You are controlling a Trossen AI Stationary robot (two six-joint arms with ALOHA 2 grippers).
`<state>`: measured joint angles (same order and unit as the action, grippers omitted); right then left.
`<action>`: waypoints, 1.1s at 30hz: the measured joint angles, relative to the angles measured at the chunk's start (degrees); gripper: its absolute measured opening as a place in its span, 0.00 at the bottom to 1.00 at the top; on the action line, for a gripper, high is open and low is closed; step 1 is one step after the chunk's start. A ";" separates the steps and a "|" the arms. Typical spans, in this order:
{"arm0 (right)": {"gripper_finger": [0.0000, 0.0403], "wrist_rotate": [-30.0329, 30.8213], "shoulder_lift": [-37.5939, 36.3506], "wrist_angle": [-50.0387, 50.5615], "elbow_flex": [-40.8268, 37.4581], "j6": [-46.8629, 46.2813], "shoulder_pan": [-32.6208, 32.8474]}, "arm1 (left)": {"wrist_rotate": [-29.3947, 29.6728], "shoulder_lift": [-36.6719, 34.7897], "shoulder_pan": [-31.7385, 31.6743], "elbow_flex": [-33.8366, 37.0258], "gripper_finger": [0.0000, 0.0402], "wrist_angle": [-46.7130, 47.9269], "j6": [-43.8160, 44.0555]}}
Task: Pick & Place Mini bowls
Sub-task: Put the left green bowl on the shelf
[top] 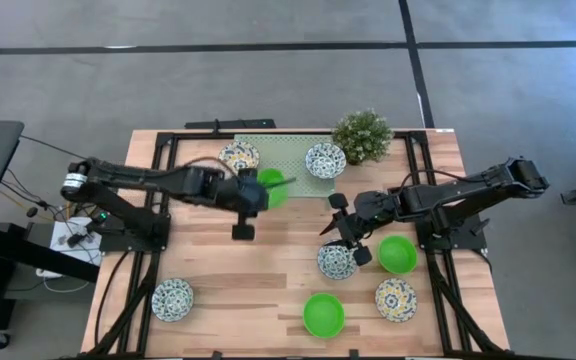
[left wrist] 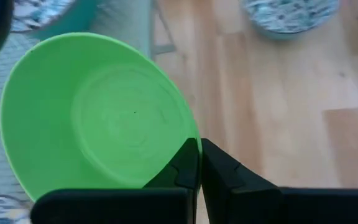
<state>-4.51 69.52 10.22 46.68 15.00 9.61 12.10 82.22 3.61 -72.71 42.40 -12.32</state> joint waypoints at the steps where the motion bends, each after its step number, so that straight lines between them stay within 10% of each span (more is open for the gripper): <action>1: 0.32 0.00 0.00 0.02 0.00 0.00 0.00 | -0.16 0.25 -0.89 0.00 0.02 -0.83 -1.43; 33: 0.32 0.00 0.00 0.04 -0.02 0.46 -0.01 | 1.44 7.16 -9.15 0.02 0.08 -8.50 -11.41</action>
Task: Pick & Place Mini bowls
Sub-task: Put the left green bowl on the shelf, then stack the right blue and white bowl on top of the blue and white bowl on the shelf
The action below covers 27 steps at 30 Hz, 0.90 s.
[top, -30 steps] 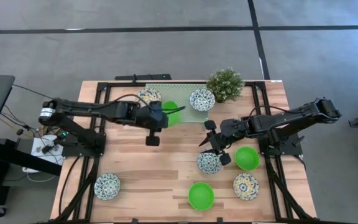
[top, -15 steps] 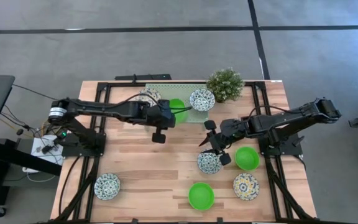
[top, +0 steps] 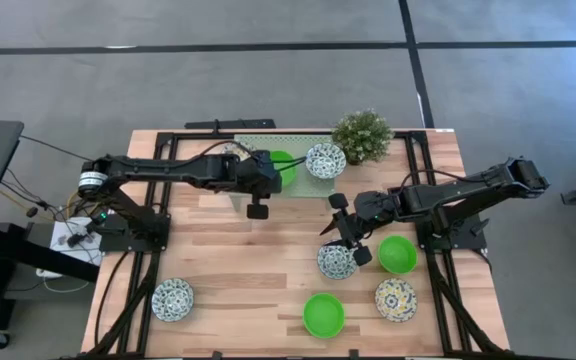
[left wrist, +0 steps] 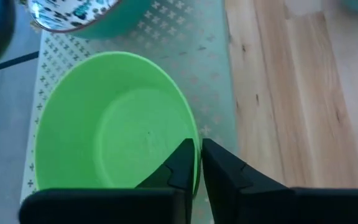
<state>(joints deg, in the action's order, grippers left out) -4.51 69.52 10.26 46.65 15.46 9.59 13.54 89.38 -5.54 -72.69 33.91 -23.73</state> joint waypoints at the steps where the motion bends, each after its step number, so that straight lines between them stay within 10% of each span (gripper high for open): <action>1: 0.32 0.00 0.00 0.00 0.00 0.08 0.01 | 0.00 0.00 -0.13 0.00 0.09 -0.44 -0.01; 27: 0.32 0.00 0.00 -0.30 -0.02 0.12 0.01 | 4.13 1.55 -1.07 0.09 0.17 -9.87 0.16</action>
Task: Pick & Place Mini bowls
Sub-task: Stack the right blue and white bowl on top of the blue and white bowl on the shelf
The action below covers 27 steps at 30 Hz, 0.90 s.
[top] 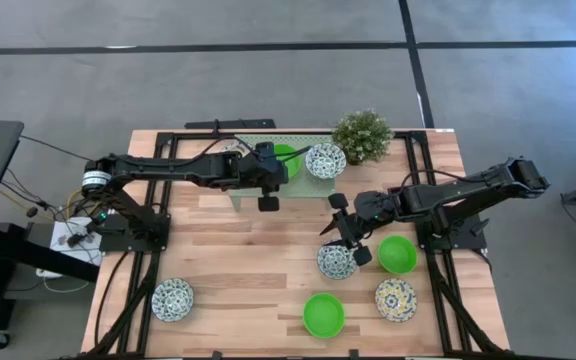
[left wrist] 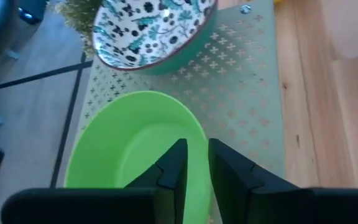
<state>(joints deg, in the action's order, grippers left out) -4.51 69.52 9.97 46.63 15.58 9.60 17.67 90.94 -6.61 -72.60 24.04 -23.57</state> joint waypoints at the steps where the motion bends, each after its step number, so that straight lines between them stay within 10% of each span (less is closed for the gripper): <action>1: 0.32 0.00 0.00 -0.11 0.00 -0.01 -0.02 | 0.37 0.00 0.02 0.00 0.16 -0.19 -0.01; 27: 0.32 -0.09 0.24 -0.40 0.00 -8.08 0.07 | -0.09 -15.98 16.26 9.07 0.16 -4.14 16.78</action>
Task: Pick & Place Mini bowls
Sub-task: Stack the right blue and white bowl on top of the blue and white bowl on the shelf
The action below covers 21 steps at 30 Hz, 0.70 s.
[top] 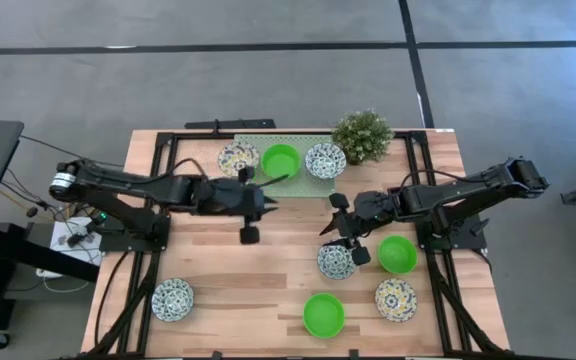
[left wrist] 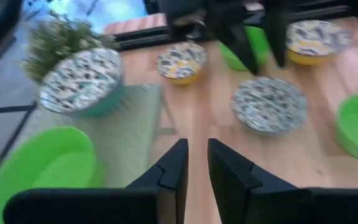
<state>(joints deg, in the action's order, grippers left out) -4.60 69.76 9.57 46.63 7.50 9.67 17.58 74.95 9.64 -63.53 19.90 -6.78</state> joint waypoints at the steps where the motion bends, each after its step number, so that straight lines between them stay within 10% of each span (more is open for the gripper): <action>1: 0.32 0.00 0.02 0.02 0.00 -0.70 0.00 | -0.05 -0.80 0.77 1.46 0.16 -0.17 0.90; 21: 0.31 -5.89 8.39 4.82 -0.02 -18.16 3.24 | 1.93 -4.10 7.22 23.27 0.26 -20.37 6.18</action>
<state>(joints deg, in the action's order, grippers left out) -10.49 78.15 14.39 46.62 -10.66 12.91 19.51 70.85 16.86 -40.26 -0.47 -0.60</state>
